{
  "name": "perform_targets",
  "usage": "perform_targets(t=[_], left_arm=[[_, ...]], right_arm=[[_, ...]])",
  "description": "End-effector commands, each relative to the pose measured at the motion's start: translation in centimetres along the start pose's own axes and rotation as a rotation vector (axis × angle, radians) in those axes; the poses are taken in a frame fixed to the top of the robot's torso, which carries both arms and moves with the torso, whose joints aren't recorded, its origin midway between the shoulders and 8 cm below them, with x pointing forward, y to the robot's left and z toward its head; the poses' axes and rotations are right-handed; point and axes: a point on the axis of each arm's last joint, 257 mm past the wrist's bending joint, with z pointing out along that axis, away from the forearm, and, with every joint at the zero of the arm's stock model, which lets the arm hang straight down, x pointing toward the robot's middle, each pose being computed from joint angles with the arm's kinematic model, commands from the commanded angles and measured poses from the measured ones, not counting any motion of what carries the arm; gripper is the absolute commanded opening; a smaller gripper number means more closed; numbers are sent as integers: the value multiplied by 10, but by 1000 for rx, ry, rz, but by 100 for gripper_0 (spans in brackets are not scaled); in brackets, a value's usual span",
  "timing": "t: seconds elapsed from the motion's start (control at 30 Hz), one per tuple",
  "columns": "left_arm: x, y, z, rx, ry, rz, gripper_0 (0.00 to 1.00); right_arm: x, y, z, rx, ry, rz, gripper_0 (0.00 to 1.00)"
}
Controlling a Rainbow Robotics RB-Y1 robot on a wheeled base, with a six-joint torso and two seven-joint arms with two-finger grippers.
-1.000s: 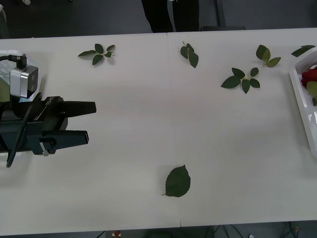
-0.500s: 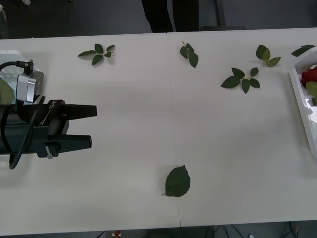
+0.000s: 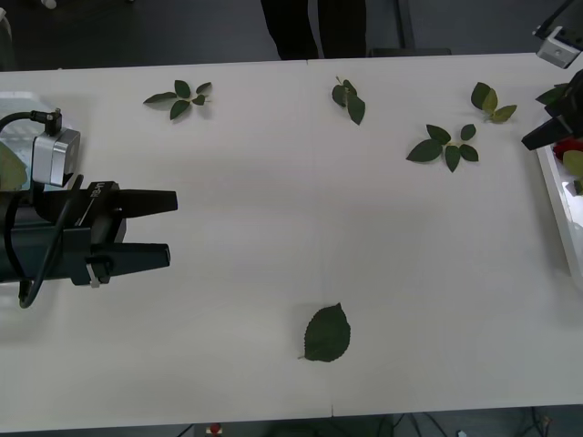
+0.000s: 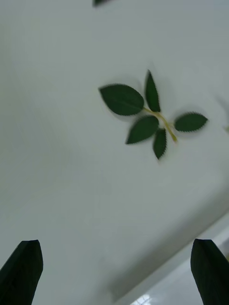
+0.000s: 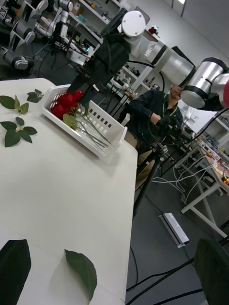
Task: Place the red flowers into the right box and the blue flowers into the left box. If a person shows an open palm, hand one flower to the person first, then continue sorting.
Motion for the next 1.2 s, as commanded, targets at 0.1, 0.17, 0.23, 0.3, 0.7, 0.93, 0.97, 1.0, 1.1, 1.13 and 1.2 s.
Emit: perform_targets(t=[0.1, 0.17, 0.23, 0.3, 0.7, 0.93, 0.97, 1.0, 1.1, 1.13, 1.2], left_arm=[[-6, 0, 7, 9, -13, -16, 100], [-6, 0, 7, 9, -13, -16, 100], [-6, 0, 7, 9, -13, -16, 100], [-6, 0, 7, 9, -13, -16, 100], [-6, 0, 7, 9, -13, -16, 100], [-6, 0, 7, 9, -13, -16, 100], [-6, 0, 7, 9, -13, -16, 100], [-6, 0, 7, 9, -13, -16, 100], [-6, 0, 7, 9, -13, -16, 100], [-6, 0, 7, 9, -13, -16, 100], [-6, 0, 7, 9, -13, -16, 100]], right_arm=[[-45, 42, -34, -63, -128, -388, 90], [-50, 61, -33, -95, -167, -451, 90], [-56, 82, -32, -139, -216, -464, 90], [-56, 98, -30, -183, -242, -463, 89], [-44, 155, -12, -306, -273, -497, 89], [-54, 173, -2, -331, -368, -441, 90], [-55, 175, -1, -338, -377, -435, 89], [-59, 178, 0, -347, -397, -424, 89], [-67, 180, 2, -348, -429, -409, 90], [-69, 179, 3, -343, -434, -406, 89], [-71, 177, 3, -334, -439, -404, 89]])
